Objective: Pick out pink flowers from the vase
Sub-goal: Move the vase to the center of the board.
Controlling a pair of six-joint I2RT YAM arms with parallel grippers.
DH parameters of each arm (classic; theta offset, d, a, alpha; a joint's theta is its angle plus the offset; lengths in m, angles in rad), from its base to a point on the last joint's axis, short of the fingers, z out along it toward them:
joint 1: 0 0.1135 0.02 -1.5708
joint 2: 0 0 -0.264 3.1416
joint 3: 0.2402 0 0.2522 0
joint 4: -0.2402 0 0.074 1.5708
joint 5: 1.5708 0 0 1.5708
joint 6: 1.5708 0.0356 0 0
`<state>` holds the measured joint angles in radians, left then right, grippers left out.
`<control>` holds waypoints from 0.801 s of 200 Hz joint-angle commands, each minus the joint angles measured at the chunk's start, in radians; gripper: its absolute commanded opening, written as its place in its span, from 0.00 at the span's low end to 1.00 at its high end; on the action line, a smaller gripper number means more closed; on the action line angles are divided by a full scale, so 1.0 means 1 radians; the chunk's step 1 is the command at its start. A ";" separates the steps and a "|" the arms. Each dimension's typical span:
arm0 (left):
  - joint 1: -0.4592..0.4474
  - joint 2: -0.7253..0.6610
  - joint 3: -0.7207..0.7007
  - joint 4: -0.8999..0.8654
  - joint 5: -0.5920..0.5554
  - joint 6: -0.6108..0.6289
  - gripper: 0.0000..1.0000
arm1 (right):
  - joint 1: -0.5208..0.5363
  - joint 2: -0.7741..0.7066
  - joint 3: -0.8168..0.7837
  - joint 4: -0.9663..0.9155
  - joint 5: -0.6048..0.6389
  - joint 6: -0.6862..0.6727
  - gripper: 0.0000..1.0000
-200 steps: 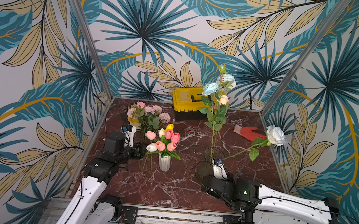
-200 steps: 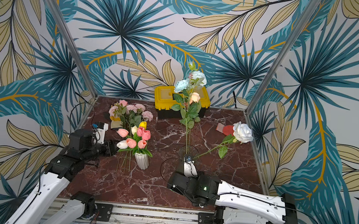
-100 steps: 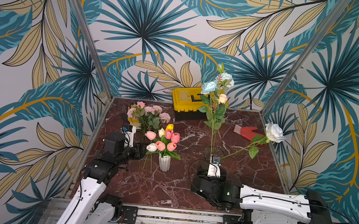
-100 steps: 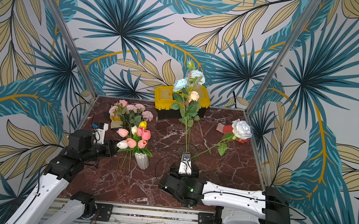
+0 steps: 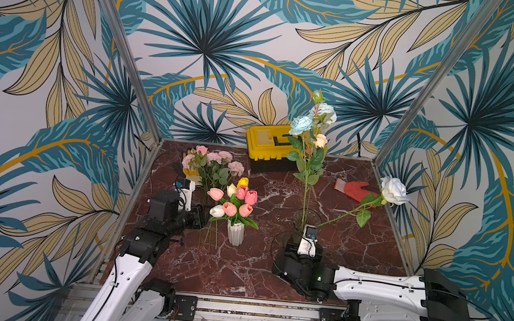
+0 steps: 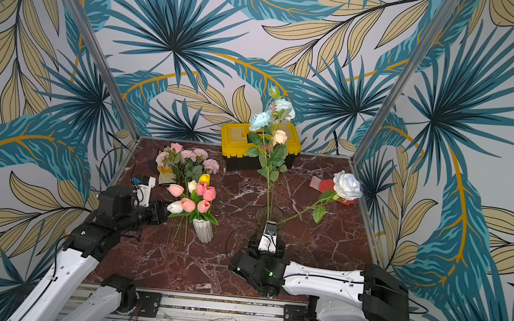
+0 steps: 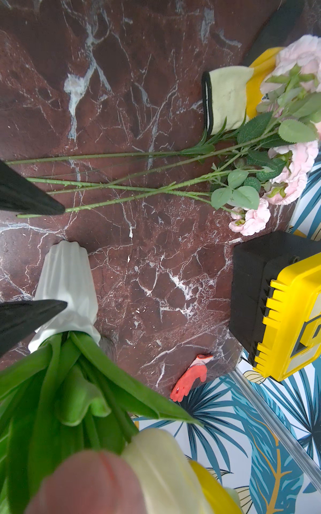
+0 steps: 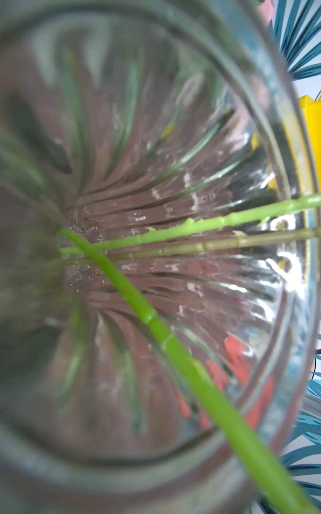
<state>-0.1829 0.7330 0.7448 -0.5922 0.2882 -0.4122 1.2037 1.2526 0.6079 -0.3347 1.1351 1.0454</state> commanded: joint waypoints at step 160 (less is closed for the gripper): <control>-0.007 0.029 -0.023 0.024 0.015 0.004 0.50 | -0.641 0.409 0.108 0.654 -0.400 -0.548 0.74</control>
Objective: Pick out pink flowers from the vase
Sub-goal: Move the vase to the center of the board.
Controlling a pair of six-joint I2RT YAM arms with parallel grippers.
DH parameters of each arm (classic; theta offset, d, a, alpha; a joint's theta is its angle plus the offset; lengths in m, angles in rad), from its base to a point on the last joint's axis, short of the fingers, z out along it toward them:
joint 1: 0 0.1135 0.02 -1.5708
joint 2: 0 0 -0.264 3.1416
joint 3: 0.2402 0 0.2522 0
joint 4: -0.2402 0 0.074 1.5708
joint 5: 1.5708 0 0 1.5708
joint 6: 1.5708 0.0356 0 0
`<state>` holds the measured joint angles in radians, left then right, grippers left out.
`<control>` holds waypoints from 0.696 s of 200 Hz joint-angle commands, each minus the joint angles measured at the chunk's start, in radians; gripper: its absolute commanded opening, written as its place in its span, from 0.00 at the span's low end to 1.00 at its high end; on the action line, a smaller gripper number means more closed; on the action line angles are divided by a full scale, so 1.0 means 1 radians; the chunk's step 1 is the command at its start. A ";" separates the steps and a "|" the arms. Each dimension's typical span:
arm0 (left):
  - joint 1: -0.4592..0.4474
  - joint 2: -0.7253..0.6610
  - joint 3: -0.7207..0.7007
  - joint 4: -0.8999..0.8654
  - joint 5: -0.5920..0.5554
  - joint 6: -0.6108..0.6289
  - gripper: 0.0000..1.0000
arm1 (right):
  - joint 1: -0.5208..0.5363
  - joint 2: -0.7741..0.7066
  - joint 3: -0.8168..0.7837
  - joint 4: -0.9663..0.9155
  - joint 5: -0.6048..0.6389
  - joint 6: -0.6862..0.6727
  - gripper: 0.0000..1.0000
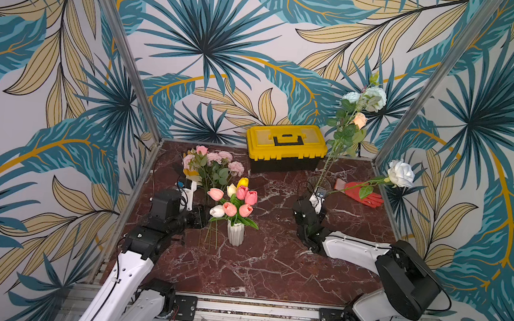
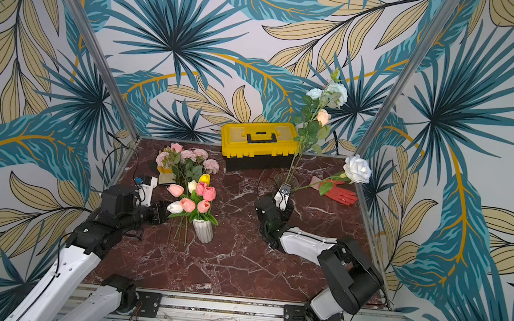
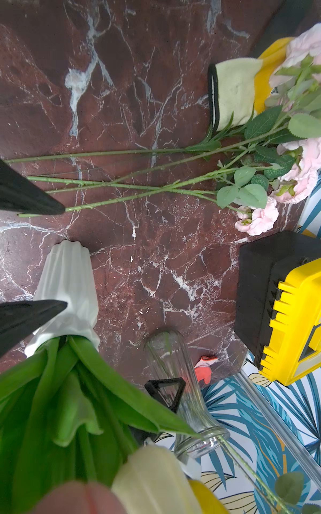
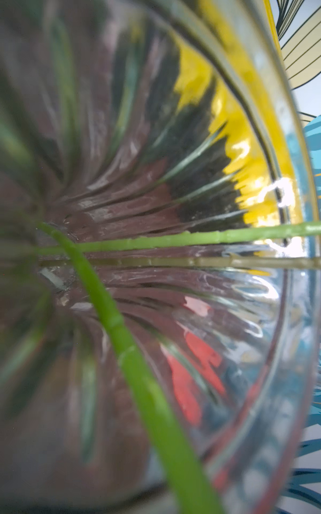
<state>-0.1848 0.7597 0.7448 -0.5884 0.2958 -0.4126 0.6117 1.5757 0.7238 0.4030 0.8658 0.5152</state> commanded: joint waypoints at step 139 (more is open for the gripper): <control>-0.018 -0.048 -0.015 -0.018 -0.060 -0.028 0.51 | -0.106 -0.178 -0.019 -0.206 -0.447 -0.091 0.82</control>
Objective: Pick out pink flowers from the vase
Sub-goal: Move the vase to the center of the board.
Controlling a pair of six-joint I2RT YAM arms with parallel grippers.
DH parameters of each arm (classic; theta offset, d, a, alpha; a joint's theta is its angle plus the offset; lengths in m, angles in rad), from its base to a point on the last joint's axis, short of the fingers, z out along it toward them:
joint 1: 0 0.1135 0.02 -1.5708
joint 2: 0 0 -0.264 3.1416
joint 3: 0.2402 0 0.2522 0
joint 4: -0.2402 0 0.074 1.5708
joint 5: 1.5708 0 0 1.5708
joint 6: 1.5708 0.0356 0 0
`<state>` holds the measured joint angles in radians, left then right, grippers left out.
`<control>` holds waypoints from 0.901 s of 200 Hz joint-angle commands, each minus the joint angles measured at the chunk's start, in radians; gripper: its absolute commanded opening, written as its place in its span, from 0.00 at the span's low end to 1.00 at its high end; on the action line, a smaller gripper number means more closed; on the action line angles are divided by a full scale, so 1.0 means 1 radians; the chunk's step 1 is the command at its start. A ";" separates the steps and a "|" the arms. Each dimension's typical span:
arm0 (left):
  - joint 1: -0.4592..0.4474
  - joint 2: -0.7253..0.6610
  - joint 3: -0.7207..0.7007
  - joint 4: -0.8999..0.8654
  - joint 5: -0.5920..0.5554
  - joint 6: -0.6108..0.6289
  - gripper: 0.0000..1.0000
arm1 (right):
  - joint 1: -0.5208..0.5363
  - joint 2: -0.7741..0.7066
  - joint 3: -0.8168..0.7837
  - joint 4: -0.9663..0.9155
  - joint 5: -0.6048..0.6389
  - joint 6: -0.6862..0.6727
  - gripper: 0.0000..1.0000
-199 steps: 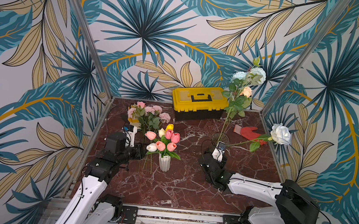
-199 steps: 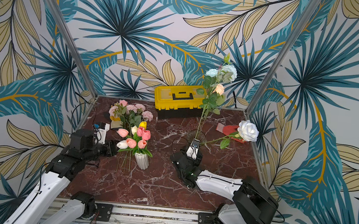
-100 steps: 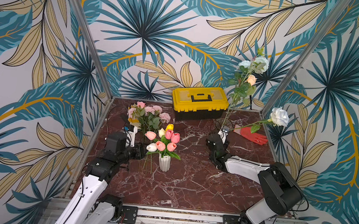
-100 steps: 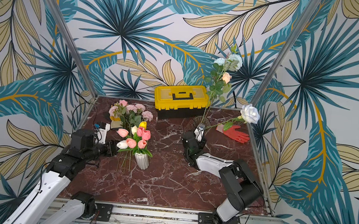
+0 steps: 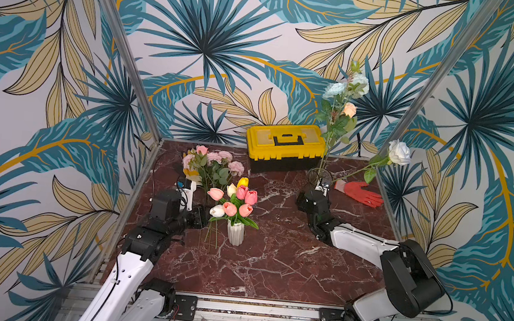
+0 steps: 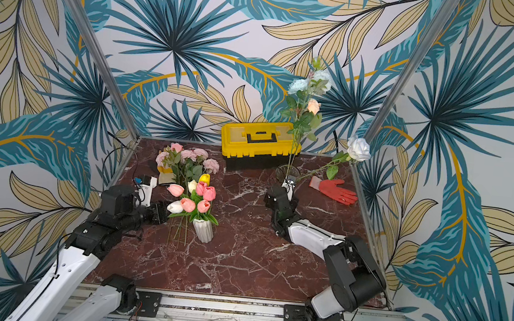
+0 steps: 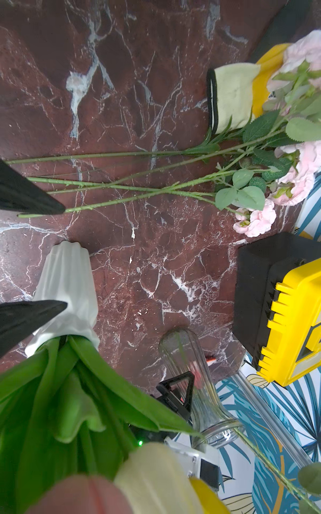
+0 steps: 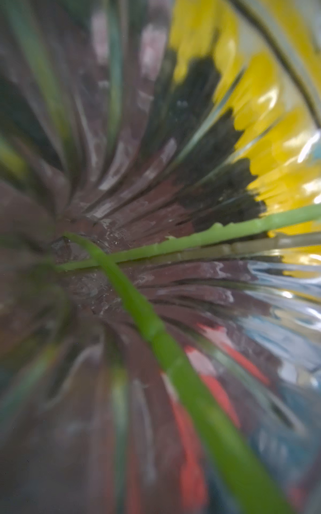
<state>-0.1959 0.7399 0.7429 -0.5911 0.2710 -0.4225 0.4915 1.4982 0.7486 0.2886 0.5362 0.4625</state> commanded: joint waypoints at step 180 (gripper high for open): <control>-0.008 -0.009 -0.041 -0.063 0.078 -0.192 0.54 | 0.106 -0.564 -0.178 -0.055 -0.809 -0.313 0.71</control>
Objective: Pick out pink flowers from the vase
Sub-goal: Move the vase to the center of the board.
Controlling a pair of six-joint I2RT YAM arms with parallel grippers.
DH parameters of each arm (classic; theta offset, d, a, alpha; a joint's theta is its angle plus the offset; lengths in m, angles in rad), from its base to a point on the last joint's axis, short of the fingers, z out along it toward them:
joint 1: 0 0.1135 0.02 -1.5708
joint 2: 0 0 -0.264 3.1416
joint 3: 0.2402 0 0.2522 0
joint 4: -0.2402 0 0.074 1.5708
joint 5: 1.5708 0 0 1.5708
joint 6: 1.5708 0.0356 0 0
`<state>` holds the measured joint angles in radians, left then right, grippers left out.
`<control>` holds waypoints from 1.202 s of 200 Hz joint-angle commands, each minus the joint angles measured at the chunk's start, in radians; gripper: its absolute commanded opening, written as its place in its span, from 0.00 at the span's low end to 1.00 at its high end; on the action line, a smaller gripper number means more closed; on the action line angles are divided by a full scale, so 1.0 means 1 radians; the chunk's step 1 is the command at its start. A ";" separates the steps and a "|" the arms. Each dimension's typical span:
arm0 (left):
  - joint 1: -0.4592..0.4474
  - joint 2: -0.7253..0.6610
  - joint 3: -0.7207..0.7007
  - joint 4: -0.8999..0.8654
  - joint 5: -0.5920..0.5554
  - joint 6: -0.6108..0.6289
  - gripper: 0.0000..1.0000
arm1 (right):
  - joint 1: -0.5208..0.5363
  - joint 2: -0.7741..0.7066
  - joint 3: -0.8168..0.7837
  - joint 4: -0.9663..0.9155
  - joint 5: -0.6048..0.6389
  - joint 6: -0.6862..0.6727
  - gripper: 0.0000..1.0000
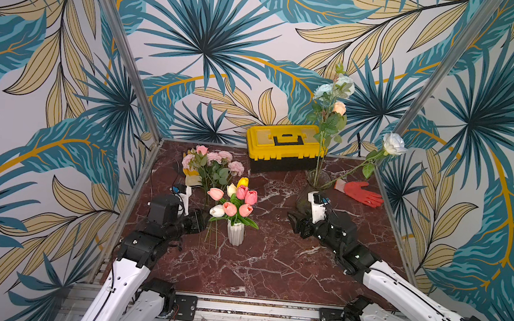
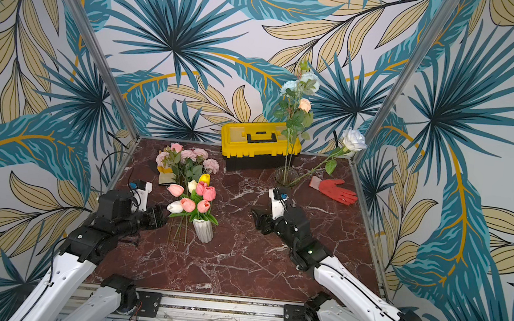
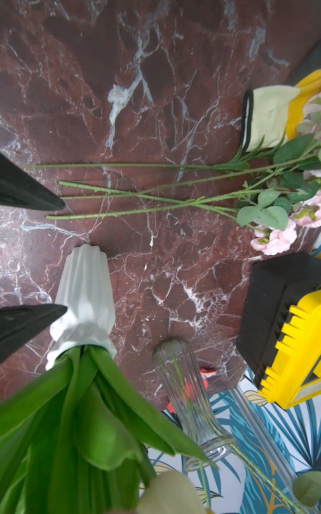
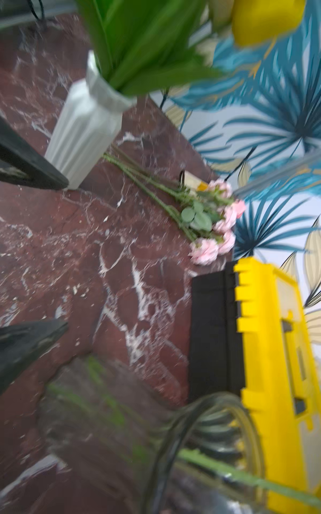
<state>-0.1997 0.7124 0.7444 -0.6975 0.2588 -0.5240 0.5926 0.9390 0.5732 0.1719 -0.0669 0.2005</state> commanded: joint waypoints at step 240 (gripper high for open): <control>-0.006 0.327 -0.234 0.457 0.181 -0.300 0.50 | 0.269 0.765 0.025 0.858 -0.213 -0.274 0.88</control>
<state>-0.2108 1.0256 0.4698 -0.2199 0.4545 -0.8310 0.8318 1.6268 0.5983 0.7486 -0.3523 -0.0910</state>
